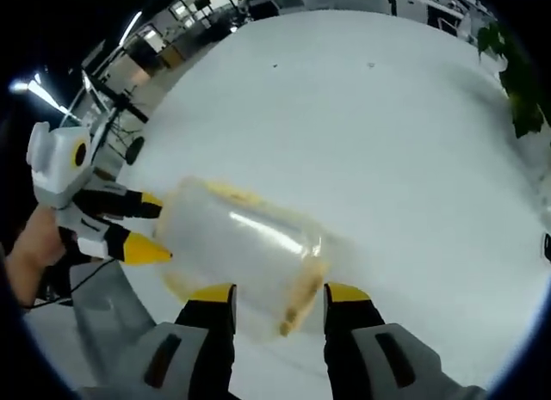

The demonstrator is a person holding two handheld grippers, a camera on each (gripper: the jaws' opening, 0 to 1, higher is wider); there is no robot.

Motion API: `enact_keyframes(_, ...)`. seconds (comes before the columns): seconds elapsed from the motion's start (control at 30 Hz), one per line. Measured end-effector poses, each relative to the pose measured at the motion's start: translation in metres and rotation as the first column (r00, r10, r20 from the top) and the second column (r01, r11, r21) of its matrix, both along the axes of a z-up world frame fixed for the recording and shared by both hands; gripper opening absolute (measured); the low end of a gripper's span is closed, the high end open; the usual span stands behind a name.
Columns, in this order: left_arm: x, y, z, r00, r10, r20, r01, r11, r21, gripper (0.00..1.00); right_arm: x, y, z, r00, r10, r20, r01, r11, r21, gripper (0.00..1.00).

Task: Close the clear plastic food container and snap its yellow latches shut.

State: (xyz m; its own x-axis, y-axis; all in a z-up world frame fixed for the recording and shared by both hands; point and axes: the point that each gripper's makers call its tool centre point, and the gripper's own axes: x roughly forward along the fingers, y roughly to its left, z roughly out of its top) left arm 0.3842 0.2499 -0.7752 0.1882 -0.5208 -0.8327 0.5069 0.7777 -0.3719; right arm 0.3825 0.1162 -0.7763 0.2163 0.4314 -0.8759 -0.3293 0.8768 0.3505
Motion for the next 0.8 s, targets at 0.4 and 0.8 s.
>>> enact_keyframes(0.4, 0.003, -0.001, -0.001, 1.0, 0.007, -0.014, -0.007, 1.0, -0.002, 0.33, 0.001, 0.003, -0.001, 1.0, -0.01, -0.013, 0.01, 1.0, -0.006, 0.33)
enact_keyframes(0.8, 0.003, 0.003, -0.003, 1.0, 0.012, -0.027, -0.014, 0.999, -0.041, 0.36, -0.004, 0.0, -0.002, 0.998, -0.017, -0.059, 0.017, 1.0, 0.006, 0.35)
